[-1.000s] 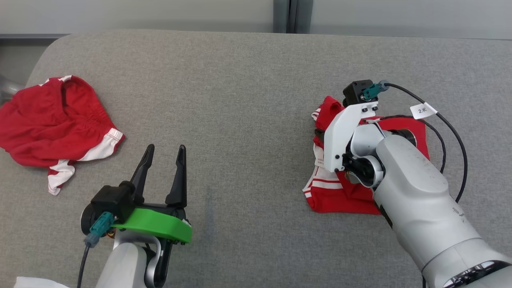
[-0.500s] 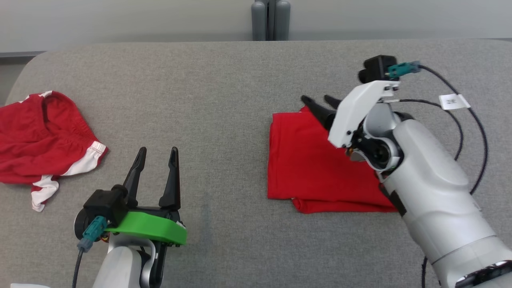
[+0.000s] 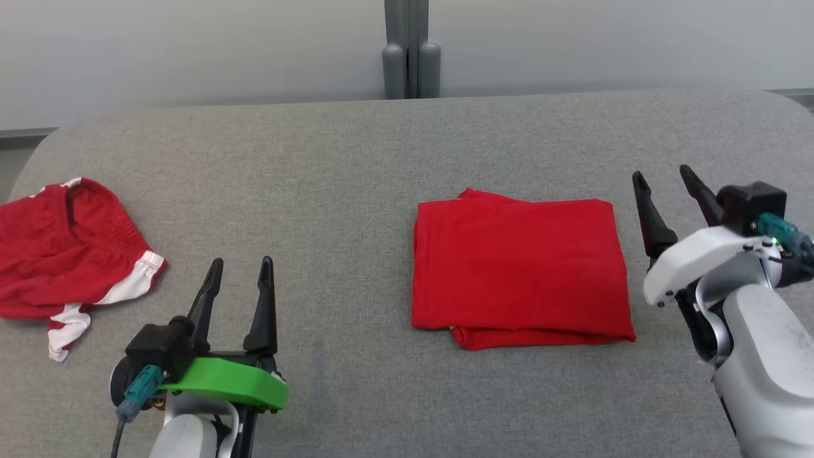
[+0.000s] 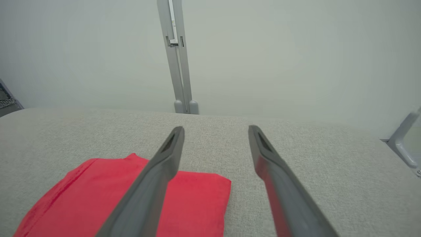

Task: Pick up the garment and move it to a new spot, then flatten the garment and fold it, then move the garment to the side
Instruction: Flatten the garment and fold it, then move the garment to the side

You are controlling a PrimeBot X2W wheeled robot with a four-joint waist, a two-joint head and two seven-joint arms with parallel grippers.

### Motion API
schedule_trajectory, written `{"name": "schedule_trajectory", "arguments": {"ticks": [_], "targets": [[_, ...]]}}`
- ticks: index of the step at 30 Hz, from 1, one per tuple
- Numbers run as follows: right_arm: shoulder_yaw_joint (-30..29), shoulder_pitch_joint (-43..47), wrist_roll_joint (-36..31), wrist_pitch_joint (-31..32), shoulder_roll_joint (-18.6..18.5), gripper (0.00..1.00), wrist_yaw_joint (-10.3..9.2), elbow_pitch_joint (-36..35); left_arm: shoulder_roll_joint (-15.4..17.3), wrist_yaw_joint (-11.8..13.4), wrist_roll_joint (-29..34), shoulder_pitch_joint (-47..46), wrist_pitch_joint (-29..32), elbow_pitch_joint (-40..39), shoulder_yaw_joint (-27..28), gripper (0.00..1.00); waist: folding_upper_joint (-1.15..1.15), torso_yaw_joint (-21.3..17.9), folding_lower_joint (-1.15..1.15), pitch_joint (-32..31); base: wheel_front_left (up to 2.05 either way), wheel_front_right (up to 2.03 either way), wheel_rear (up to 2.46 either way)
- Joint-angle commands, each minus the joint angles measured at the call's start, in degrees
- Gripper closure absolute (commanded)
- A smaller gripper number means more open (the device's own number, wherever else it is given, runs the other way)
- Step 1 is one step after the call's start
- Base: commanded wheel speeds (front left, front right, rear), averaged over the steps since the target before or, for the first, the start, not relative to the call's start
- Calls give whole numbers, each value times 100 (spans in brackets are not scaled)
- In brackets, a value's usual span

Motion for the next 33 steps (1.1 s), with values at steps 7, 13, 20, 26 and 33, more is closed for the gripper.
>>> {"name": "schedule_trajectory", "arguments": {"ticks": [7, 13, 20, 26, 33], "targets": [[-91, 865, -195, -696, 133, 0, -3, -280, -5, -9, 183, 444, -1, -101, 465, 0, 0, -303, 0, -419, 0, 0, 0], [-24, 1021, -58, -730, 136, 0, -4, -192, -10, -10, 247, 565, -1, -97, 613, 0, 0, -391, 0, -509, 0, 0, 0], [-69, 1120, 6, -773, 269, 0, -4, -94, -10, -12, 183, 502, -1, 17, 518, 0, 0, -460, 0, -531, 0, 0, 0], [-73, 1089, 54, -754, 324, 0, -4, -71, -10, -13, 188, 460, -1, 71, 530, 0, 0, -491, 0, -515, 0, 0, 0], [-121, 1040, 69, -774, 376, 0, -4, -32, -10, -13, 214, 425, -1, 73, 521, 0, 0, -473, 0, -474, 0, 0, 0]]}}
